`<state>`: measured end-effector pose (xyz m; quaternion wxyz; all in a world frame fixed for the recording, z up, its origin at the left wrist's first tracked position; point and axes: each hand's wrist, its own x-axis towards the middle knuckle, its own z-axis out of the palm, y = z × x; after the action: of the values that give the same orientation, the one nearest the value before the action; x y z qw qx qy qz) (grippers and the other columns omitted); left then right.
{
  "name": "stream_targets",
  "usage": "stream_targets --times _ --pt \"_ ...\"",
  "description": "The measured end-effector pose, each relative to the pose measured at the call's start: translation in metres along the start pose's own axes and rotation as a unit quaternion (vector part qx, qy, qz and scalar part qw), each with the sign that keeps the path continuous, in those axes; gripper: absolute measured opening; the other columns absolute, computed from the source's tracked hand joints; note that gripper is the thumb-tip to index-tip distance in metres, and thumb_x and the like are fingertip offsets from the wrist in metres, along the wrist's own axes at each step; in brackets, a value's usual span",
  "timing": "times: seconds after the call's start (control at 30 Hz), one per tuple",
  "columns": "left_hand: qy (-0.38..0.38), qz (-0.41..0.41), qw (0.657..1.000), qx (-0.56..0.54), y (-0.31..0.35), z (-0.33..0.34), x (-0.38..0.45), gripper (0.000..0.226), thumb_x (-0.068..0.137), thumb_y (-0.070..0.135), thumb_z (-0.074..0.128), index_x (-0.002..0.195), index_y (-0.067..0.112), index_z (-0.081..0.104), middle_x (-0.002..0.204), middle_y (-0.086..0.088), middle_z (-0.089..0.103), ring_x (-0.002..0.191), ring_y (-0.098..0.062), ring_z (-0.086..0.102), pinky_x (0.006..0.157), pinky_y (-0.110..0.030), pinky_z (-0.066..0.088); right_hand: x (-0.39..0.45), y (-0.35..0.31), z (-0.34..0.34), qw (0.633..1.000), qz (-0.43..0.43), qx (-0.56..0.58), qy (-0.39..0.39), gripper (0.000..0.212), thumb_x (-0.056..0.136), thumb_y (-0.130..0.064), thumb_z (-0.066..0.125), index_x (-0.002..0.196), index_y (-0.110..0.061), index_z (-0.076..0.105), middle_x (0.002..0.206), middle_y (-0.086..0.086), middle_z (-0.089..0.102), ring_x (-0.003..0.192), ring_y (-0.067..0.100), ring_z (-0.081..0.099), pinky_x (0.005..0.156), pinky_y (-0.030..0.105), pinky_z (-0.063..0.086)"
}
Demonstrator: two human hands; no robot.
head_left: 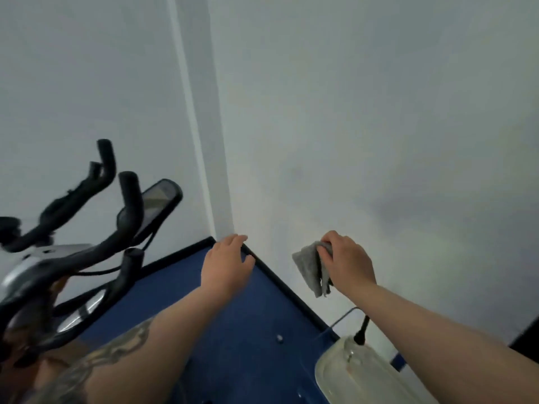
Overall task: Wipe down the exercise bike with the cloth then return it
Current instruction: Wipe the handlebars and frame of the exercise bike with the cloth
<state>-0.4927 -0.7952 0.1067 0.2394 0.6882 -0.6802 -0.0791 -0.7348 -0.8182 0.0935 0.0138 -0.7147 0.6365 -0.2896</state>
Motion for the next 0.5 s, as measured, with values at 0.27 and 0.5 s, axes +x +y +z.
stream_targets --times 0.27,0.5 --pt "0.055 -0.147 0.987 0.026 -0.087 -0.070 -0.082 0.052 0.093 0.033 0.048 0.143 0.023 0.036 0.148 0.003 0.041 0.129 -0.023 0.045 0.105 -0.039 0.038 0.011 -0.109 0.036 0.987 -0.130 0.084 -0.045 0.016 0.096 -0.036 0.045 0.094 -0.023 0.055 0.085 0.000 0.059 0.076 0.021 0.055 0.062 0.030 0.040" --pt "0.139 -0.154 0.976 0.063 -0.118 -0.114 -0.141 0.045 0.089 0.030 0.051 0.133 0.025 0.048 0.131 0.004 0.054 0.121 -0.018 0.048 0.101 -0.036 0.040 -0.030 -0.201 0.058 0.958 -0.235 0.135 -0.094 0.020 0.096 -0.037 0.046 0.094 -0.019 0.056 0.086 0.001 0.060 0.078 0.021 0.056 0.067 0.036 0.047"
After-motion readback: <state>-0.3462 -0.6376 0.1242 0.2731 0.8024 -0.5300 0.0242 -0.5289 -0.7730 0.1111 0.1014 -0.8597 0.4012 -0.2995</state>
